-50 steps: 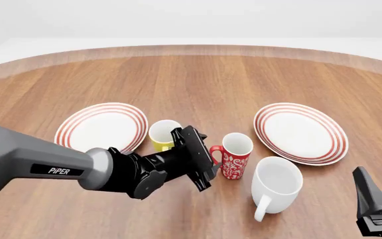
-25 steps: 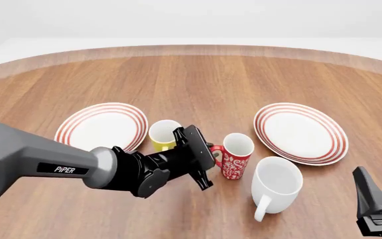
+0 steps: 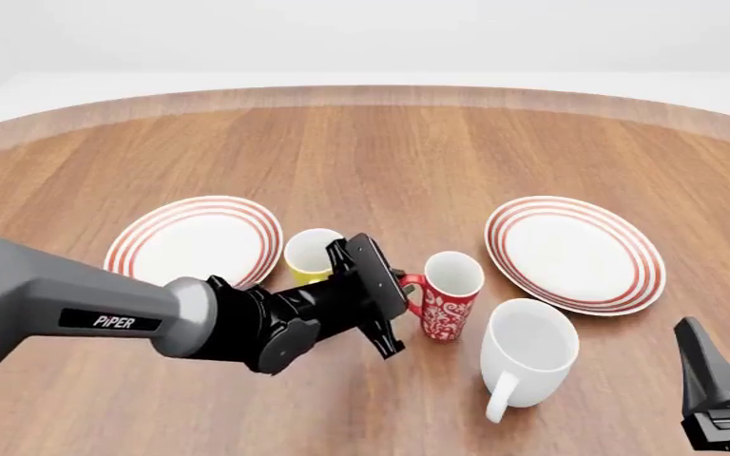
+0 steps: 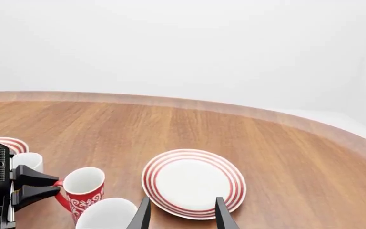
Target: Put the red mug on the left plate.
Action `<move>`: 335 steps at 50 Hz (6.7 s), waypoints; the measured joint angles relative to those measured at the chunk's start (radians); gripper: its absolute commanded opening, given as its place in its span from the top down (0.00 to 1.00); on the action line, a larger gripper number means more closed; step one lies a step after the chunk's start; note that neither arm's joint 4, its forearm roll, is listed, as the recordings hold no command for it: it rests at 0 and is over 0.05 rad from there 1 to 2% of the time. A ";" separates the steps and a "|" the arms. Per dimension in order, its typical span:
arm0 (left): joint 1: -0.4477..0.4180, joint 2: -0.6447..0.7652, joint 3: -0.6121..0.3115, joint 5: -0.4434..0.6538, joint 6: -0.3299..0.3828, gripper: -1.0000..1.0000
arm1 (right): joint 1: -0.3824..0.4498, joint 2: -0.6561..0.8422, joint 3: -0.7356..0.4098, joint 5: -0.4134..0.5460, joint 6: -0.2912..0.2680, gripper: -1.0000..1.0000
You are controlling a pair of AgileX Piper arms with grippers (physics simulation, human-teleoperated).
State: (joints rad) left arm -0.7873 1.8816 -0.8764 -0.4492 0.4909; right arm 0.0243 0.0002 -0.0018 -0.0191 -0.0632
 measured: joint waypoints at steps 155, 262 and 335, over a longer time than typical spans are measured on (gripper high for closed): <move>0.665 -0.263 0.223 -0.222 -0.060 1.00 | 0.016 0.000 0.001 -0.002 -0.033 0.00; 0.816 -0.026 0.325 -0.486 -0.071 0.00 | 0.015 0.000 0.001 -0.004 -0.033 0.00; 0.747 -0.105 0.441 -0.516 -0.148 0.00 | 0.018 0.000 0.001 -0.002 -0.036 0.00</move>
State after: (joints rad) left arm -0.0406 1.7767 -0.4353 -0.9649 0.3433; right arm 0.0425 0.0002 -0.0005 -0.0213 -0.0991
